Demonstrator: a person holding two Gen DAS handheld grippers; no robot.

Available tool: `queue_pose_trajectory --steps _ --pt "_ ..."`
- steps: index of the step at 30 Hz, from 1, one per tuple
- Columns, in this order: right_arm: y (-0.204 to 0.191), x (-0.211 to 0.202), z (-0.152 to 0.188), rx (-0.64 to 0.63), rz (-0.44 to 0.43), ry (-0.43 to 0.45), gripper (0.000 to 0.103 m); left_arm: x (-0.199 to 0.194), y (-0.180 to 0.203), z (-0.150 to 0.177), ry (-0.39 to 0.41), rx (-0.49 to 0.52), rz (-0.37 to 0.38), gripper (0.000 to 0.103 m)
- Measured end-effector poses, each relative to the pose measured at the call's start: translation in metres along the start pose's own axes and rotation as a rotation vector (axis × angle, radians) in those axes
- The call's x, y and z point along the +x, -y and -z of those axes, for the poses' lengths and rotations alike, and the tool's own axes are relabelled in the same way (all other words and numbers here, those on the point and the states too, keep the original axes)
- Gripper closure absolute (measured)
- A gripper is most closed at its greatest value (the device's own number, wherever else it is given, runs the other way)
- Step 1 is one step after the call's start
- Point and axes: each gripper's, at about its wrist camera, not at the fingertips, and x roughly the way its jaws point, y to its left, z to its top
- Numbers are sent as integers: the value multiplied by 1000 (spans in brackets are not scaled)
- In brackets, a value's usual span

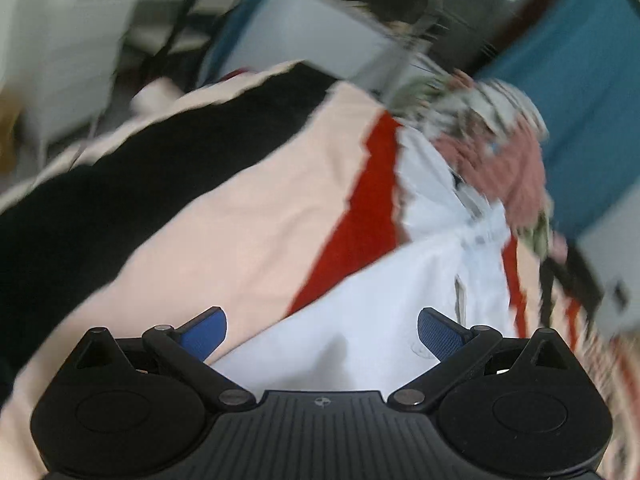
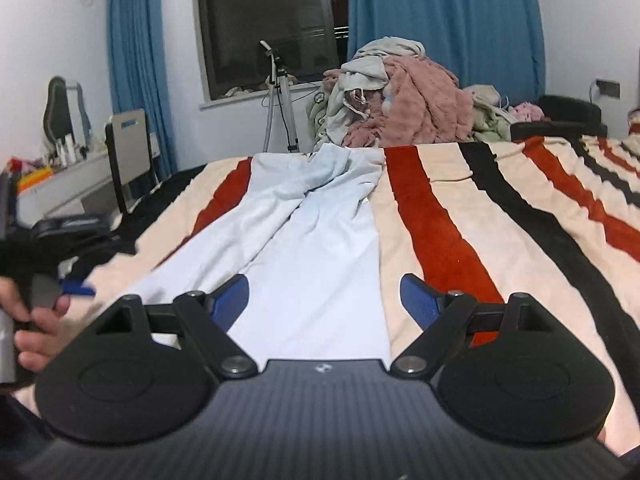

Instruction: Fold clothes

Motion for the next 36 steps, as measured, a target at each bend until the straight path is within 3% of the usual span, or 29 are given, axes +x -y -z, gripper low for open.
queue_pose_trajectory --steps 5,7,10,13,14,17,22,25,27,28,32,36 --pt "15 4 3 91 6 -39 19 -2 -32 -1 -63 -159 -29 9" --pt "21 6 4 128 9 -54 19 1 -32 2 -78 -143 -41 11" --pt "30 8 6 182 13 -78 19 7 -22 9 -83 -85 -79 27" --pt "39 7 5 226 12 -77 19 11 -15 15 -95 -17 -136 59" --pt "42 5 4 238 11 -72 19 11 -12 17 -99 5 -154 80" --pt "52 2 0 275 7 -56 19 4 -2 20 -79 72 -156 92" --pt "67 -4 -5 335 1 -30 19 -45 55 44 109 393 -144 93" --pt "78 -8 -9 371 -2 -13 19 -83 102 85 238 705 -115 93" --pt "88 -11 -13 403 -6 -5 19 -101 126 113 268 852 -58 94" --pt "92 -11 -14 419 -6 -1 19 -107 135 127 266 905 -27 94" --pt "109 -13 -19 465 -1 13 19 -105 158 165 129 983 106 95" --pt "118 -11 -18 477 0 -7 19 -71 153 177 -54 933 133 94"
